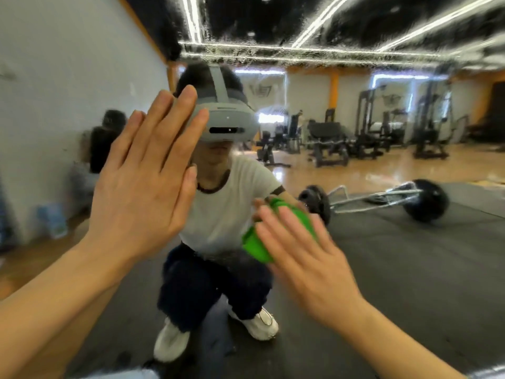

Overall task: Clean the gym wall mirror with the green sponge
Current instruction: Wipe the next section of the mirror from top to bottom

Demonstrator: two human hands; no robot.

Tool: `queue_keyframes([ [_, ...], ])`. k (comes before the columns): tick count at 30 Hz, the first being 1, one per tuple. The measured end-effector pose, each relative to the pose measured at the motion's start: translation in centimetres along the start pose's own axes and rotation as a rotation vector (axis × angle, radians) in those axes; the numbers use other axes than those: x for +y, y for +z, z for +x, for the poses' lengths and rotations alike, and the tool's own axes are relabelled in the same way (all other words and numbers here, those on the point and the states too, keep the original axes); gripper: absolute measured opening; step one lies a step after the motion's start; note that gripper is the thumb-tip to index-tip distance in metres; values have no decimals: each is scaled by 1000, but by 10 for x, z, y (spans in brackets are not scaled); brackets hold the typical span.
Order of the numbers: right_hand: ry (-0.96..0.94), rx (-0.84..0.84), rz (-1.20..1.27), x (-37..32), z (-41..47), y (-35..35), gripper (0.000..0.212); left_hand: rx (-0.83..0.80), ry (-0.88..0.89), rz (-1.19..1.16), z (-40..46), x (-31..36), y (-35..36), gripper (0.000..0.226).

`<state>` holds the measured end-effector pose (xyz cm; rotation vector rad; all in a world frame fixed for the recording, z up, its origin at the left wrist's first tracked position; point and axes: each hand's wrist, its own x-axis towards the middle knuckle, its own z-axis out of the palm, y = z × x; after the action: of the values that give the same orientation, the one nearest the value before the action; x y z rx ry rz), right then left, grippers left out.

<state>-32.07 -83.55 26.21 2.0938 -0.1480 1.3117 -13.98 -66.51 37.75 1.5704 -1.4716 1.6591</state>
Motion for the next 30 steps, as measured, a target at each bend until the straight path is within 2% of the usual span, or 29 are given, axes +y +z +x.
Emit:
queue_keyframes([
  [2,179,-21,17,25,-27,-7,51,3,-6,-1,0,1,1,58],
  [5,399,8,39,1,-8,-9,59,9,-15,-1,-1,2,1,58],
  [7,328,32,89,-33,27,-3,62,-1,-10,-8,0,2,0,58],
  [9,162,39,126,-44,49,-1,55,-4,-9,-15,-1,2,-1,58],
  [11,61,28,65,-18,43,-3,55,-6,-7,-25,-1,2,-1,58],
  [12,85,28,37,1,30,-3,58,-6,-8,-26,-1,2,0,58],
  [15,426,61,79,46,-14,-8,56,-7,-9,-28,-1,1,1,59],
  [17,658,135,144,33,-8,-11,54,0,-12,-23,-1,2,1,58],
  [18,698,154,146,15,6,-8,56,2,-12,-19,-1,2,1,58],
  [19,659,147,141,-6,21,-4,59,2,-11,-17,-1,2,1,58],
  [21,412,97,135,-43,46,3,59,0,-6,-18,0,2,1,59],
  [24,87,57,53,-17,45,0,53,-1,0,-26,0,1,0,59],
  [26,128,69,18,23,17,-3,52,2,1,-26,0,0,0,59],
  [28,356,63,69,43,-8,-12,51,2,-5,-19,0,1,1,59],
  [30,522,105,114,23,1,-12,52,8,-15,-14,0,2,2,59],
])
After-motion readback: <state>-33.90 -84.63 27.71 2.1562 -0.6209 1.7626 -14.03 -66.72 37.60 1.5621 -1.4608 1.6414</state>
